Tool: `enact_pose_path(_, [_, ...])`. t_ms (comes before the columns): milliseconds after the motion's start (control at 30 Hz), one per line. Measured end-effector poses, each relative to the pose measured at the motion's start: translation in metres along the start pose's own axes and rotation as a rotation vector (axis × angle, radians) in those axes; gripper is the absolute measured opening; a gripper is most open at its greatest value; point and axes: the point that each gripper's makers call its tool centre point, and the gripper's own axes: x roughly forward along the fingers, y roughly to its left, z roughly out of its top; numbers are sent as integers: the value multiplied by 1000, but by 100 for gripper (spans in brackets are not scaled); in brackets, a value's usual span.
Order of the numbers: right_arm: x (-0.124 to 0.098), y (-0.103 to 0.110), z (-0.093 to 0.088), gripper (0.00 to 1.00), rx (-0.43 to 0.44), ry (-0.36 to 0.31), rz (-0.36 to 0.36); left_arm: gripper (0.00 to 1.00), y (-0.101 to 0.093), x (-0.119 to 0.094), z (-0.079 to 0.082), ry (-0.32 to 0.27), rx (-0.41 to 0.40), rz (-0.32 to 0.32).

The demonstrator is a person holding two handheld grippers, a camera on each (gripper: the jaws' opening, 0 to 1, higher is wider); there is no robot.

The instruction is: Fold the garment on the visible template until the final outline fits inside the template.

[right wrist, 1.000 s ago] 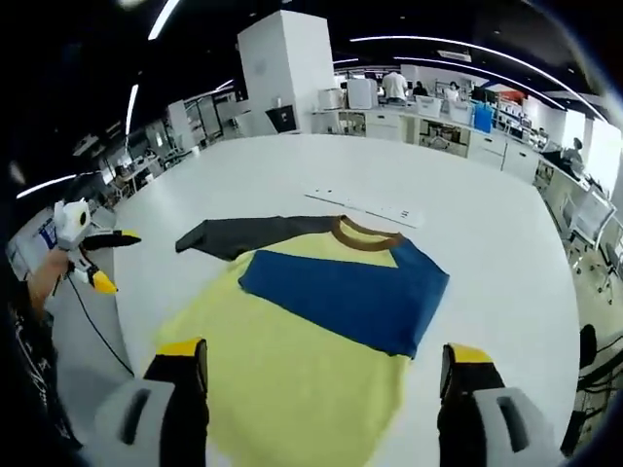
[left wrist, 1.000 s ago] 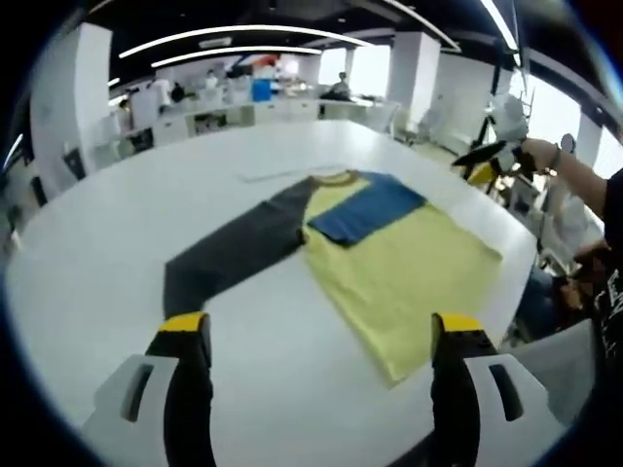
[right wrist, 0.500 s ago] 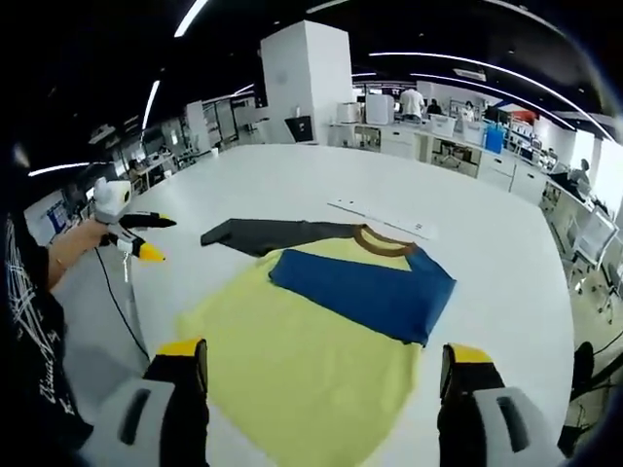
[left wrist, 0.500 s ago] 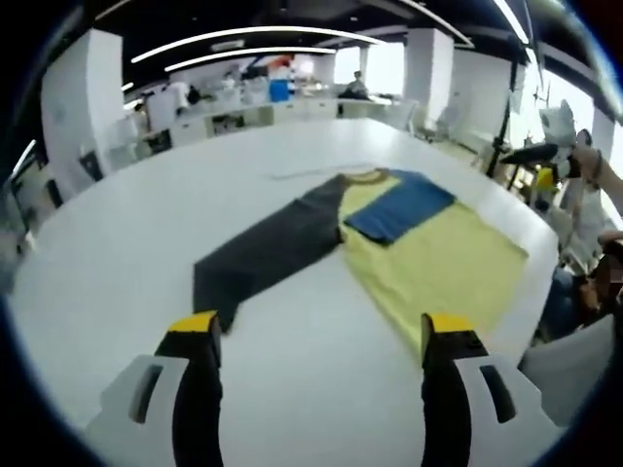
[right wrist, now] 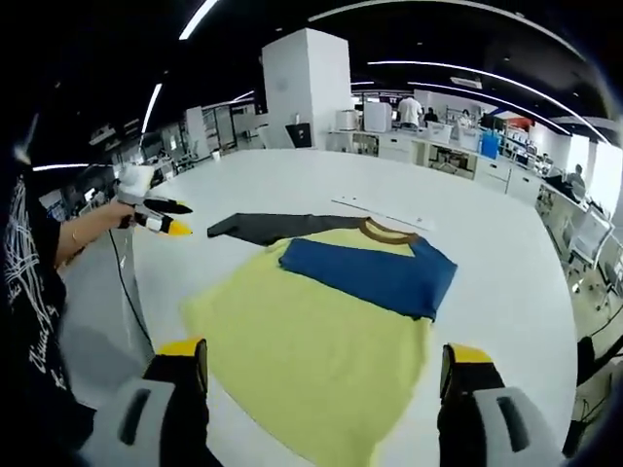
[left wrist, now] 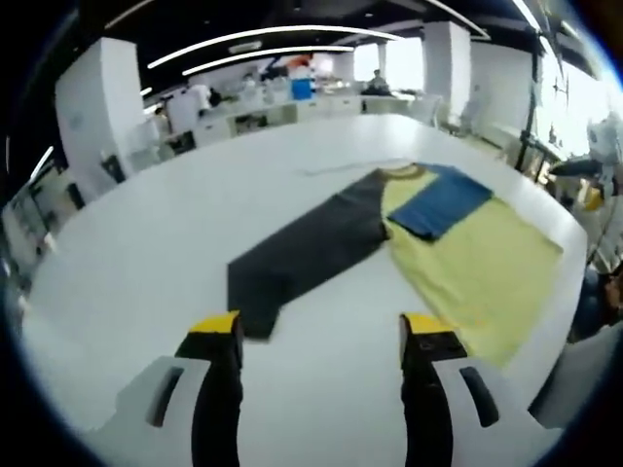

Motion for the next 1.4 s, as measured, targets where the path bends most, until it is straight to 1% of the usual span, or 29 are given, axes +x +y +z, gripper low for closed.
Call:
enact_pose_path(67, [-1,1,-2,100,0,-7,-5,57,4,3,-1,1,-8,3])
enact_pose_path(133, [-1,3,-3,100,-13,-7,-8,55,7,7,0,-8,-31,3])
enact_pose_path(233, [-1,5,-6,100,-38,9,-9,54,11,13,-1,-6,-24,7])
enact_pose_path(300, [-1,4,-7,100,-39,19,-16,51,15,18,-2,-2,-21,18])
enact_pose_path(400, [-1,4,-5,100,-39,12,-18,48,19,26,-3,-2,-41,21])
enact_pose_path(533, [-1,3,-4,100,-38,7,-20,44,26,40,-13,29,2,41])
enact_pose_path(567, [0,3,-4,100,-37,11,-18,44,26,43,-14,31,5,40])
enact_pose_path(633, [1,3,-5,100,-34,12,-17,42,28,49,-15,18,27,44])
enact_pose_path(700, [3,2,-6,100,-28,17,-15,40,31,54,-20,37,24,54])
enact_pose_path(833, [6,0,-8,100,-16,21,-16,37,36,62,-23,35,25,62])
enact_pose_path(933, [7,0,-9,100,-12,24,-15,36,39,69,-25,37,8,60])
enact_pose_path(1100, [9,1,-9,100,-10,30,-11,33,43,76,-25,40,11,61])
enact_pose_path(1233, [9,-1,-10,100,-7,35,-17,28,48,82,-32,65,-2,71])
enact_pose_path(1300, [8,-2,-12,100,1,44,-21,29,49,83,-33,65,-6,73])
enact_pose_path(1333, [8,-2,-13,100,1,46,-24,28,49,84,-30,52,-8,71])
enact_pose_path(1400, [8,-3,-15,100,5,52,-27,26,49,83,-30,53,-7,72])
